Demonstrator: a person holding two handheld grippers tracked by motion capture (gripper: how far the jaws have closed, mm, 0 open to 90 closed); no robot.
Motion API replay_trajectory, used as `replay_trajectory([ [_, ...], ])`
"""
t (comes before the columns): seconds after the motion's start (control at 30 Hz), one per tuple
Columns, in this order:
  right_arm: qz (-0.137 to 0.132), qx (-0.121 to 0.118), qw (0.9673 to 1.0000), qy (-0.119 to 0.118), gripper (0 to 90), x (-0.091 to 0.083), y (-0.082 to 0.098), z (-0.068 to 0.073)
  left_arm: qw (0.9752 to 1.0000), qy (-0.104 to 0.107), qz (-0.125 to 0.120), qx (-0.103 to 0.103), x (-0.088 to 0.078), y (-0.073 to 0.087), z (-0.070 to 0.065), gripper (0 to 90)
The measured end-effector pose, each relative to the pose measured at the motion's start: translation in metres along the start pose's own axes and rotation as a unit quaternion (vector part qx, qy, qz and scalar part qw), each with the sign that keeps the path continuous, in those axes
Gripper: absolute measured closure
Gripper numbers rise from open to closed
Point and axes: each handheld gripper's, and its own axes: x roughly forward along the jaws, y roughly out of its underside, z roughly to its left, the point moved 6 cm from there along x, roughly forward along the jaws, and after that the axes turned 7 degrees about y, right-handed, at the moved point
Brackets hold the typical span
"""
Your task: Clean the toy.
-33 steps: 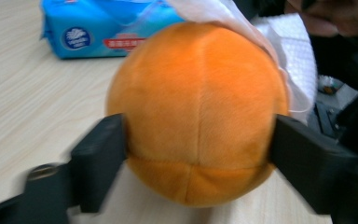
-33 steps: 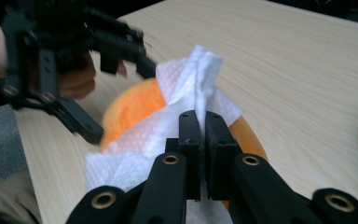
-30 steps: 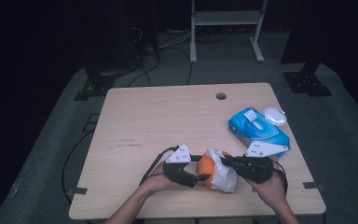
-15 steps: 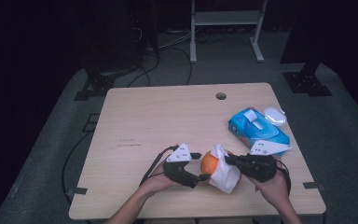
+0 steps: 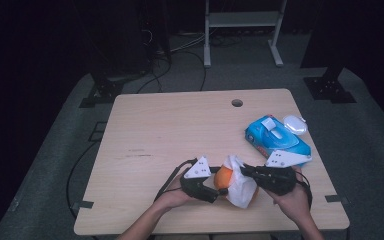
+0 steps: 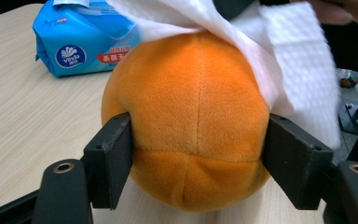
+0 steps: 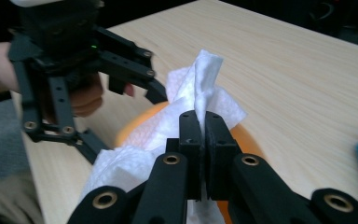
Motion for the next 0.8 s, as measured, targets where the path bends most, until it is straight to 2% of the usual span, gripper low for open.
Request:
replay_trajectory([
  [0.13,0.007,0.016,0.9998,0.004,86.3,0.000,0.005,-0.009,0.9999,0.009,-0.001,-0.007,-0.001,0.000,0.001,22.8],
  [0.23,0.017,0.030,0.9994,-0.008,86.2,0.001,0.012,-0.014,0.9997,0.017,-0.013,-0.014,-0.004,-0.001,0.002,21.9],
  [0.37,0.020,0.032,0.9992,-0.010,86.2,0.000,0.012,-0.017,0.9995,0.018,-0.021,-0.019,-0.007,-0.004,0.003,22.3],
  [0.4,0.017,0.039,0.9989,-0.016,86.2,0.002,0.014,-0.017,0.9994,0.016,-0.023,-0.019,-0.007,-0.005,0.002,22.3],
  [0.5,0.021,0.043,0.9986,-0.023,86.3,0.007,0.016,-0.014,0.9998,0.007,-0.017,-0.009,-0.006,-0.005,0.002,23.9],
  [0.53,0.024,0.032,0.9990,-0.020,86.3,0.009,0.016,-0.010,0.9999,-0.001,-0.012,0.000,-0.006,-0.002,0.002,32.4],
  [0.57,0.024,0.032,0.9990,-0.020,86.3,0.009,0.016,-0.010,0.9999,-0.001,-0.012,0.000,-0.006,-0.002,0.002,34.1],
  [0.6,0.019,0.011,0.9997,-0.012,86.3,0.006,0.011,-0.005,0.9999,-0.002,-0.012,-0.001,-0.007,-0.002,0.003,34.7],
  [0.63,0.019,0.011,0.9997,-0.012,86.3,0.006,0.011,-0.005,0.9999,-0.002,-0.012,-0.001,-0.007,-0.002,0.003,35.0],
  [0.67,0.002,0.001,0.9994,-0.034,86.3,0.002,0.003,0.005,0.9998,-0.001,-0.018,-0.003,-0.006,-0.003,0.002,35.1],
  [0.77,0.007,-0.025,0.9980,-0.058,86.2,0.007,0.000,0.024,0.9999,-0.004,-0.014,-0.001,-0.005,-0.004,0.002,35.2],
  [0.8,0.007,-0.025,0.9980,-0.058,86.2,0.007,0.000,0.024,0.9999,-0.004,-0.014,-0.001,-0.005,-0.004,0.002,35.1],
])
